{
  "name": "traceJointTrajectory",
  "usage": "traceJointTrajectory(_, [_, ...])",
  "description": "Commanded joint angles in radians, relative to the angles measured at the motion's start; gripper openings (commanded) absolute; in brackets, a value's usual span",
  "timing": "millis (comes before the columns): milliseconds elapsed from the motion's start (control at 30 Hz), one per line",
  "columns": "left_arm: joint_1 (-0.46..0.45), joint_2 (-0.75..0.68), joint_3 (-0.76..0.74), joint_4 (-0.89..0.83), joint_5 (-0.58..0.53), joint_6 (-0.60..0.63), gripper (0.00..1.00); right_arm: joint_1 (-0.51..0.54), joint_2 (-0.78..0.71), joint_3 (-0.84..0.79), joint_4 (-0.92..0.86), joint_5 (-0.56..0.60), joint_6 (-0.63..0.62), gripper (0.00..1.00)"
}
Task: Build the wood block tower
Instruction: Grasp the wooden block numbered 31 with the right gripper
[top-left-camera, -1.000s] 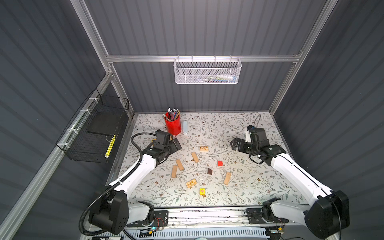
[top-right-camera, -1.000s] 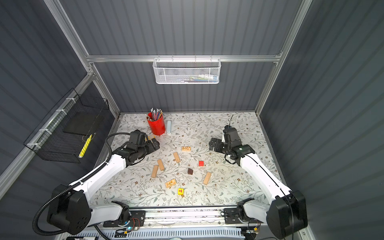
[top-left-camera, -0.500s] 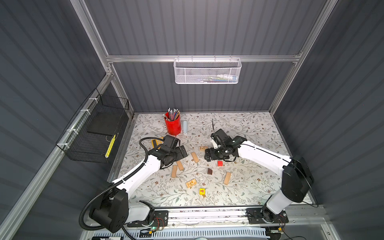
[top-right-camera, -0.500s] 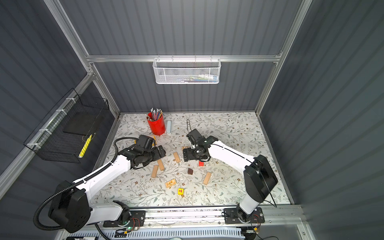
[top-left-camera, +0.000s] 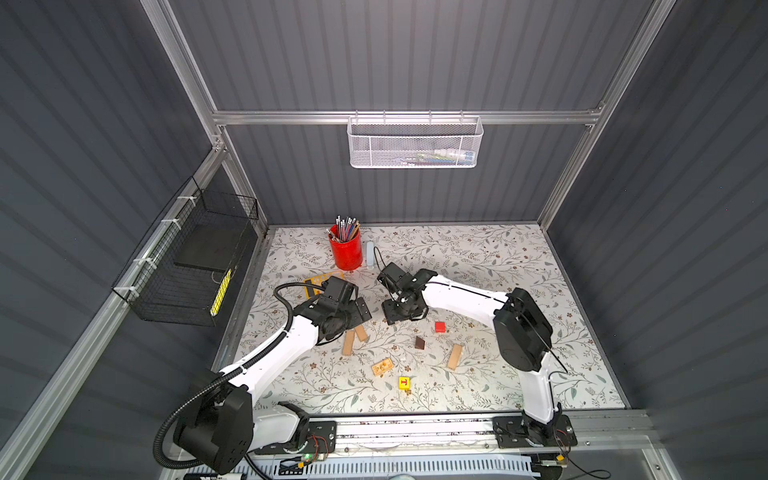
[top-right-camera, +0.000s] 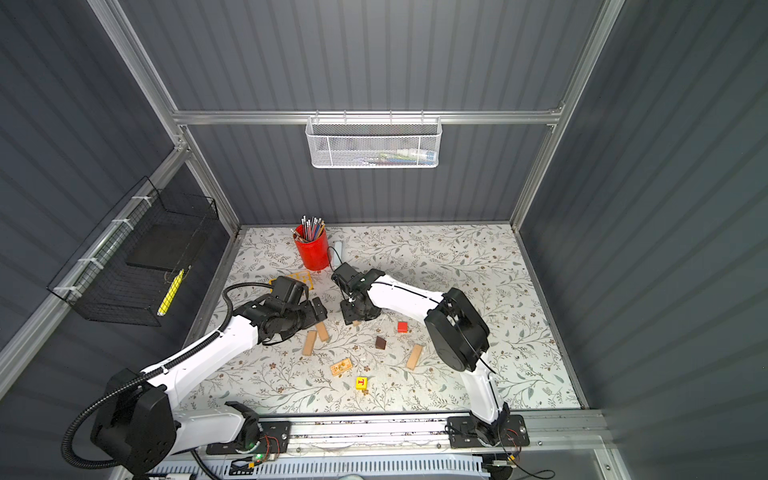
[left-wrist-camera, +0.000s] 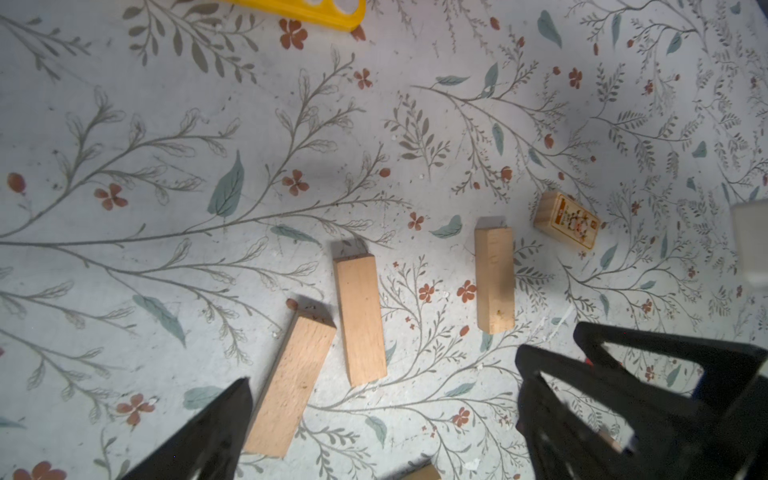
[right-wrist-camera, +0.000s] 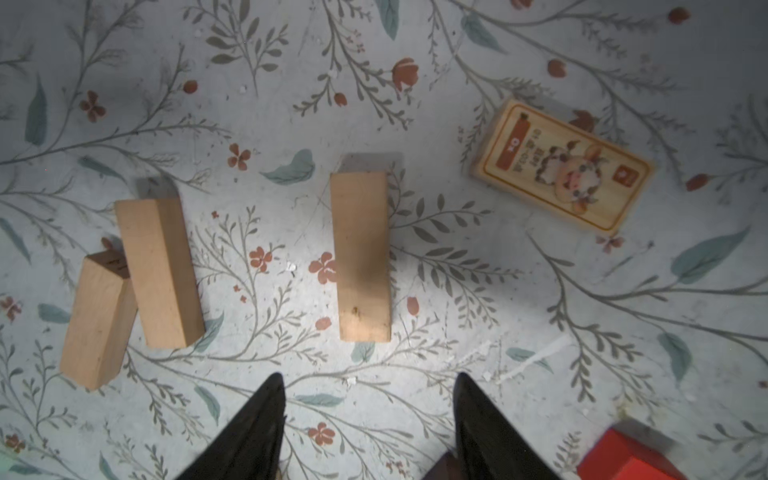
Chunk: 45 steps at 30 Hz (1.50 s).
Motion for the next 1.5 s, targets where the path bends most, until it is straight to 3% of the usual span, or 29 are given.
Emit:
traceJointTrajectory(0, [0.001, -0.011, -0.012, -0.029, -0.019, -0.015, 1.00, 0.013, 0.053, 0.063, -0.057, 0.037, -0.002, 0.58])
traceJointTrajectory(233, [0.001, -0.006, -0.007, -0.052, -0.052, -0.022, 1.00, 0.017, 0.154, 0.186, -0.101, 0.092, -0.012, 0.50])
traceJointTrajectory(600, [0.001, -0.004, 0.013, -0.070, -0.059, -0.015, 1.00, 0.017, 0.209, 0.216, -0.094, 0.088, -0.019, 0.38])
traceJointTrajectory(933, [0.001, 0.010, 0.022, -0.060, -0.030, -0.014, 1.00, 0.016, 0.125, 0.080, -0.040, 0.087, 0.025, 0.24])
traceJointTrajectory(1300, [0.001, 0.013, 0.017, -0.026, 0.017, -0.011, 0.99, 0.016, -0.020, -0.169, 0.014, 0.097, 0.235, 0.25])
traceJointTrajectory(1467, [0.001, 0.027, 0.024, -0.018, 0.030, -0.002, 0.96, 0.023, -0.024, -0.195, 0.020, 0.071, 0.275, 0.25])
